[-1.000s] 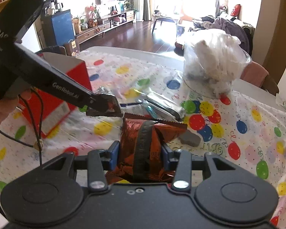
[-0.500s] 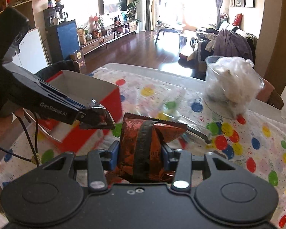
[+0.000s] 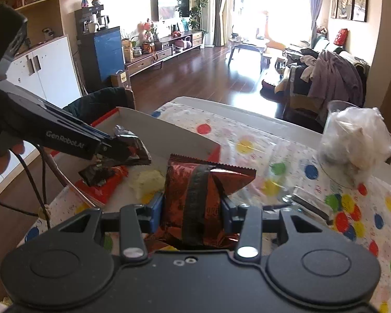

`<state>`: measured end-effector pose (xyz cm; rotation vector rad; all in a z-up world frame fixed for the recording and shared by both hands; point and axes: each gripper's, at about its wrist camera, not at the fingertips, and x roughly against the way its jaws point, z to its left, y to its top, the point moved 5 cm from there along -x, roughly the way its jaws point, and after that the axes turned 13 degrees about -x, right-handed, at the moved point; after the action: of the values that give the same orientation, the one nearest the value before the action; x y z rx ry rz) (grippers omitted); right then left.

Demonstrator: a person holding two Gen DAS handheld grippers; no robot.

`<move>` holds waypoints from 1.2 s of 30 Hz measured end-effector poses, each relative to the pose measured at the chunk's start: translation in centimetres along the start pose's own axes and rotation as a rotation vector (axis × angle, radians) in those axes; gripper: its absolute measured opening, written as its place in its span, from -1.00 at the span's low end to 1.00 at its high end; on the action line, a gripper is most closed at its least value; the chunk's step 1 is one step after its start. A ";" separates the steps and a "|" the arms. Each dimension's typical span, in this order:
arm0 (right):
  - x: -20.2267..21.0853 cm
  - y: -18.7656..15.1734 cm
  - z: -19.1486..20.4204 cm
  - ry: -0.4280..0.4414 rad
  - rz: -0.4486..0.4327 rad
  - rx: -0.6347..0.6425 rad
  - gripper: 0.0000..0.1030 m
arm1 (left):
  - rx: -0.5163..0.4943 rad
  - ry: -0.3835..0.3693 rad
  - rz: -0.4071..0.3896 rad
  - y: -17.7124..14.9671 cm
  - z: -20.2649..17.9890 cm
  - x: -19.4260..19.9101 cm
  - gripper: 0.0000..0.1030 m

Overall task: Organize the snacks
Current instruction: 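Carry the M&M's bag and orange chip bag over the shoebox with both tools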

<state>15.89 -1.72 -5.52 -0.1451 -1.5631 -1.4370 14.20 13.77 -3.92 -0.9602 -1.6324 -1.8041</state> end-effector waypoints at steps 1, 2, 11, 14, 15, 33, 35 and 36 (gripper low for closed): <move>-0.6 0.3 0.3 0.001 0.004 0.001 -0.17 | 0.005 0.009 0.001 -0.2 0.7 0.1 -0.51; -1.2 0.5 0.6 0.005 0.011 -0.001 -0.17 | 0.008 0.019 0.003 -0.4 1.4 0.1 -0.51; -5.8 1.9 4.0 0.016 0.075 -0.014 -0.17 | 0.063 0.084 0.077 -1.8 8.2 -1.6 -0.51; -7.6 2.3 4.8 0.008 0.095 -0.003 -0.17 | 0.071 0.097 0.104 -1.7 9.8 -2.6 -0.51; -8.2 2.4 5.0 0.003 0.103 0.000 -0.17 | 0.072 0.098 0.112 -1.7 10.1 -3.0 -0.51; -17.5 2.8 6.0 -0.033 0.253 0.024 -0.17 | 0.052 0.070 0.378 -1.3 12.6 -10.8 -0.51; -17.9 2.8 6.0 -0.035 0.258 0.028 -0.16 | 0.051 0.066 0.406 -1.3 12.6 -11.3 -0.51; -18.0 2.8 6.1 -0.034 0.259 0.029 -0.15 | 0.047 0.067 0.424 -1.3 12.6 -11.6 -0.51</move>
<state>23.75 13.01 -15.06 -0.3429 -1.5301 -1.2141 22.33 25.40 -13.58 -1.1140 -1.3045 -1.4866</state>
